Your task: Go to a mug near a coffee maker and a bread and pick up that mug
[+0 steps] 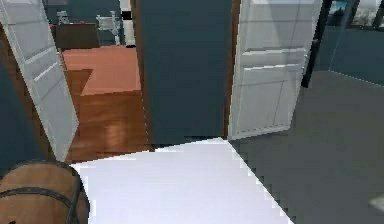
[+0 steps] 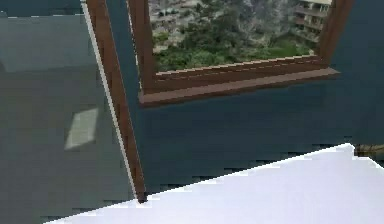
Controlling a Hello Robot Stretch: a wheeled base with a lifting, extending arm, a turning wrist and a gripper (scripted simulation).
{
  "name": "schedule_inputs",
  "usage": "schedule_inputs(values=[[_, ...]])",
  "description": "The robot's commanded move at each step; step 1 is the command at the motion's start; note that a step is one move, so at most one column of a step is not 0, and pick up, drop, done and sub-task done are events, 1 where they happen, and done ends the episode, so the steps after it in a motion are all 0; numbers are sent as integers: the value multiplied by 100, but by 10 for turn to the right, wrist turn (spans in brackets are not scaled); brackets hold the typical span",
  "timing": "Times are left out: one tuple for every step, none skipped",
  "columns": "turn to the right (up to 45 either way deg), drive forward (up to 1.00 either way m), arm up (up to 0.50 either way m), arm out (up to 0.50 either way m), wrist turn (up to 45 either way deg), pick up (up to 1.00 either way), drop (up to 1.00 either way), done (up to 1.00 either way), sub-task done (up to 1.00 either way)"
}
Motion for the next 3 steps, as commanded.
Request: schedule_inputs(values=[[0,25,0,0,0,0,0,0,0],[-150,0,0,0,0,0,0,0,0],[0,100,0,0,0,0,0,0,0]])
